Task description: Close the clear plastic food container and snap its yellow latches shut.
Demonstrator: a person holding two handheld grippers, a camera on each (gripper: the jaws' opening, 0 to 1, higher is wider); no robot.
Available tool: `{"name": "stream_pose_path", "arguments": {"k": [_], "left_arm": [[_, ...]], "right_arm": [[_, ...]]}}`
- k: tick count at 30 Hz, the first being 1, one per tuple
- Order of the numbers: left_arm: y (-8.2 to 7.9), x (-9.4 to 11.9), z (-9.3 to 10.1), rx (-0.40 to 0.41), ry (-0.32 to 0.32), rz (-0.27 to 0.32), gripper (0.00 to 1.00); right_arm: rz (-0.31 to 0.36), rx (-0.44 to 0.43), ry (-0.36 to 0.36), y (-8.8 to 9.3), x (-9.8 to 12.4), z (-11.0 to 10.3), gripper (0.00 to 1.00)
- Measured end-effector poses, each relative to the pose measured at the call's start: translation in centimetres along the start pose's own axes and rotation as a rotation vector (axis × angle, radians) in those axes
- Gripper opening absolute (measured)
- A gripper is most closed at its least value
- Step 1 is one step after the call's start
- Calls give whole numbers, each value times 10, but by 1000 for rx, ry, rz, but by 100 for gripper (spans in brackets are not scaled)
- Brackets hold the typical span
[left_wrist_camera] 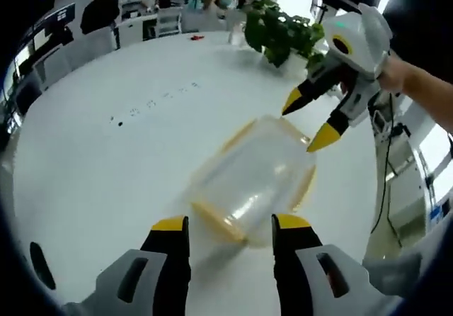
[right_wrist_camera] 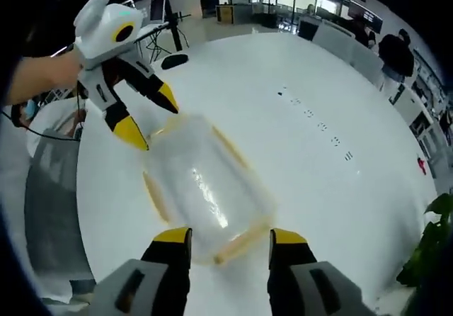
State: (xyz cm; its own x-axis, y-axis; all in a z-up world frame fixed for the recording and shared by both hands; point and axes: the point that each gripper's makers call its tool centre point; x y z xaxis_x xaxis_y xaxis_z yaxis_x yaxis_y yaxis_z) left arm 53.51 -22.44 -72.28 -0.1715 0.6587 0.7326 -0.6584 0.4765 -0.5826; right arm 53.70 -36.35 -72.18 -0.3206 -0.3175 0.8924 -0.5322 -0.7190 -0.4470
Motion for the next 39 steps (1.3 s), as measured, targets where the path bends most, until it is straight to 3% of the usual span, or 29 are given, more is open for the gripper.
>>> {"name": "stream_pose_path", "arguments": {"k": [6, 9, 13, 16, 18, 20, 28, 39], "left_arm": [[3, -1, -2, 41, -10, -1, 44], [2, -1, -2, 59, -12, 4, 44], [8, -5, 1, 113, -1, -11, 43], [10, -8, 5, 150, 15, -16, 43], [8, -9, 6, 135, 12, -13, 42], [7, -10, 8, 184, 29, 3, 41], [7, -15, 6, 232, 35, 12, 40], [7, -15, 7, 208, 49, 23, 37]], "right_arm": [[-22, -96, 13, 0, -4, 3, 41], [-24, -178, 14, -1, -6, 4, 43], [-39, -350, -9, -1, -7, 1, 49], [-36, -342, -17, 2, -9, 0, 43], [-45, -357, -19, 6, -12, -1, 43], [-43, -384, -29, 6, -12, -3, 42], [-26, -442, -57, 6, -15, -3, 43], [-27, -457, -57, 6, -15, -6, 41]]}}
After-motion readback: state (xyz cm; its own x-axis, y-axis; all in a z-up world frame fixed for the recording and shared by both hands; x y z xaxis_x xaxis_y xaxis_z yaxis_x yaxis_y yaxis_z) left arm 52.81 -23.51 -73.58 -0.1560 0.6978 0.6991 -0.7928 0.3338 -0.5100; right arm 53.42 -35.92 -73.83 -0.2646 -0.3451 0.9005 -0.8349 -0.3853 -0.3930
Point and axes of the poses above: the point that each gripper's makers call its tool centre point, and the gripper's own axes: x roughly backward along the fingers, z roughly to its right, y roughly out of its underside, and after that the axes turned 10 degrees about y, right-handed
